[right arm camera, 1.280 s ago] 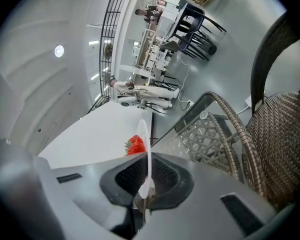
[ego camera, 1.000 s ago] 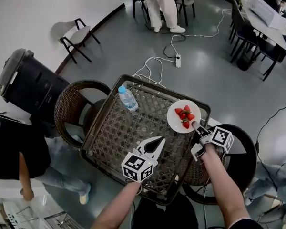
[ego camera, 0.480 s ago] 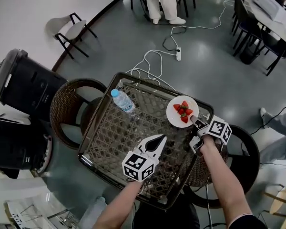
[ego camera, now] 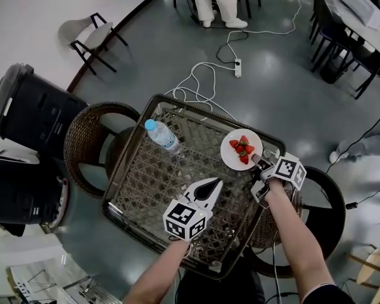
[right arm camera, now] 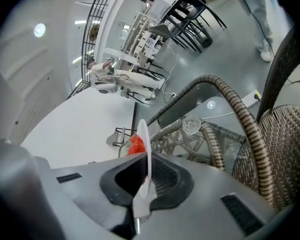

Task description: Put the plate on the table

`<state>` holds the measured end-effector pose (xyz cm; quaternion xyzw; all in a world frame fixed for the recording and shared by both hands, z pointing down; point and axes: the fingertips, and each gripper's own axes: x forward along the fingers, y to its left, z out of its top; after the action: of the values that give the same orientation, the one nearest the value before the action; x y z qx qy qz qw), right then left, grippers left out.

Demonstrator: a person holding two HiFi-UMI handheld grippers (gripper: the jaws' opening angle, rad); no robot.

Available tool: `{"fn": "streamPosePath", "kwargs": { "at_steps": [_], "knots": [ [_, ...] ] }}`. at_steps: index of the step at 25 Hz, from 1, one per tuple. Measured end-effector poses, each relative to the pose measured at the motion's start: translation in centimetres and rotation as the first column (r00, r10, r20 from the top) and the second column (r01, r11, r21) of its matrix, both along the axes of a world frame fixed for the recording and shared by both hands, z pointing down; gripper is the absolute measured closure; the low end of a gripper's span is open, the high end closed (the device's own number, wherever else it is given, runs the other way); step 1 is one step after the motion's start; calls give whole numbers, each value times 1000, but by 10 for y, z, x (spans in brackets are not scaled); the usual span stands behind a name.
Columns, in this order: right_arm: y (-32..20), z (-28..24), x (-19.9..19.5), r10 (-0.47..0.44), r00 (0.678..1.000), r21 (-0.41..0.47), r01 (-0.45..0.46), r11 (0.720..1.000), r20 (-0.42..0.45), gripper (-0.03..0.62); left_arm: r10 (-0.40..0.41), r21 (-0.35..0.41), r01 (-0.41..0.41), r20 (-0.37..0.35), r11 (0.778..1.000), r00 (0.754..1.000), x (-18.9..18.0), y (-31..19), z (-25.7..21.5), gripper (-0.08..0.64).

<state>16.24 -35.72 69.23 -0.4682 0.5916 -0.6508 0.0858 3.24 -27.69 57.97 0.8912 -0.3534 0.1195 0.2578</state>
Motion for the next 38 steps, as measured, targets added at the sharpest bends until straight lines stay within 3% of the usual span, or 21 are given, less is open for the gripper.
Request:
{"fn": "streamPosePath", "kwargs": {
  "at_steps": [11, 16, 28, 38],
  "knots": [
    [0, 10, 7, 2, 999, -25, -3, 1000, -47, 578, 8, -18, -8, -5, 1000, 1000, -2, -1, 7, 554],
    [-2, 12, 10, -18, 993, -38, 14, 999, -114, 577, 11, -23, -11, -9, 1000, 1000, -1, 1, 7, 554],
    [-6, 14, 14, -71, 960, -66, 55, 996, -272, 564, 16, -35, -17, -10, 999, 1000, -2, 8, 9, 554],
    [-7, 16, 14, -122, 914, -74, 101, 992, -387, 540, 21, -40, -21, -8, 999, 1000, -7, 11, 11, 554]
  ]
}}
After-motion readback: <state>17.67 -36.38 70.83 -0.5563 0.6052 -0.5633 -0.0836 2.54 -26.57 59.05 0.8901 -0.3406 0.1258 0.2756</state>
